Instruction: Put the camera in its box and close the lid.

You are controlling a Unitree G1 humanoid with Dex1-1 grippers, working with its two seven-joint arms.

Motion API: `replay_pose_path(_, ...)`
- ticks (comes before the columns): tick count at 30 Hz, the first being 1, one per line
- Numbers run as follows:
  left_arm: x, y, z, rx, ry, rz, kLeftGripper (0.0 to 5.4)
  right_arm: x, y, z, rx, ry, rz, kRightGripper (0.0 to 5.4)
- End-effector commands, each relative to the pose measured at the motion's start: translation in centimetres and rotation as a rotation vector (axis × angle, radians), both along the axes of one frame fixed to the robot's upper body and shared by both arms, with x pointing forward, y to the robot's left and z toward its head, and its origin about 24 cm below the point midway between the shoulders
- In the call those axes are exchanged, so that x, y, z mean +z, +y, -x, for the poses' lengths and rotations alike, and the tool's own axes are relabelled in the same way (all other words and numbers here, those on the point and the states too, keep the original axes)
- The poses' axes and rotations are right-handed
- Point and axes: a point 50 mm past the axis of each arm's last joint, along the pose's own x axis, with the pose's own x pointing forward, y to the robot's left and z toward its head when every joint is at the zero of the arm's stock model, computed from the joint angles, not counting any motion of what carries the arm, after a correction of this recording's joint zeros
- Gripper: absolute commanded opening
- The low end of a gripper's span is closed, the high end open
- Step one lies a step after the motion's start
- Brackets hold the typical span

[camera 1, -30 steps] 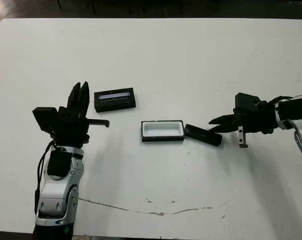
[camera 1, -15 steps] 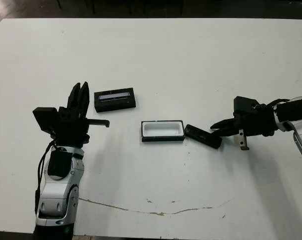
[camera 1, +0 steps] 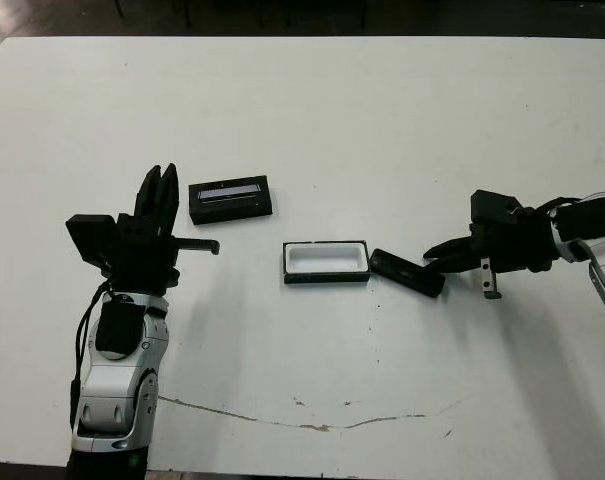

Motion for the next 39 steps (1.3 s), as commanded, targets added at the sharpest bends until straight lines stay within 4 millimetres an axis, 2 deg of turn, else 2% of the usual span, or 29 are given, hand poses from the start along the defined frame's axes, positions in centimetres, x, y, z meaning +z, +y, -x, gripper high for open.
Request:
replay_pose_path(1,-0.8,0.2,0.2,0.01,0.045,0.015,0.01,-0.4,-0.5,0.2,-0.004,0.002,0.033,0.0)
replay_pose_path(6,-0.8,0.2,0.3,0.014,0.038,-0.012,0.01,-0.2,-1.6,-0.3,-0.221,-0.297,-0.099,0.0)
replay_pose_path(10,-0.9,0.2,0.4,0.018,0.041,-0.012,0.01,0.6,-2.3,-0.5,-0.383,-0.401,-0.199,0.0)
replay_pose_path(17,-0.9,0.2,0.5,0.016,0.045,-0.005,0.01,2.0,-1.3,1.2,-0.464,-0.407,-0.394,0.0)
replay_pose_path(22,-1.0,0.3,0.5,0.013,0.046,-0.009,0.01,2.2,-0.2,2.8,-0.439,-0.272,-0.441,0.0)
replay_pose_path(27,-1.0,0.3,0.4,0.007,0.047,-0.002,0.0,1.7,0.2,3.6,-0.362,-0.156,-0.398,0.73)
replay_pose_path(33,-1.0,0.3,0.4,0.011,0.051,-0.003,0.0,1.0,0.8,4.1,-0.26,-0.096,-0.346,2.12)
replay_pose_path(39,-1.0,0.4,0.4,0.009,0.049,-0.006,0.0,0.4,0.9,4.3,-0.234,-0.051,-0.328,3.36)
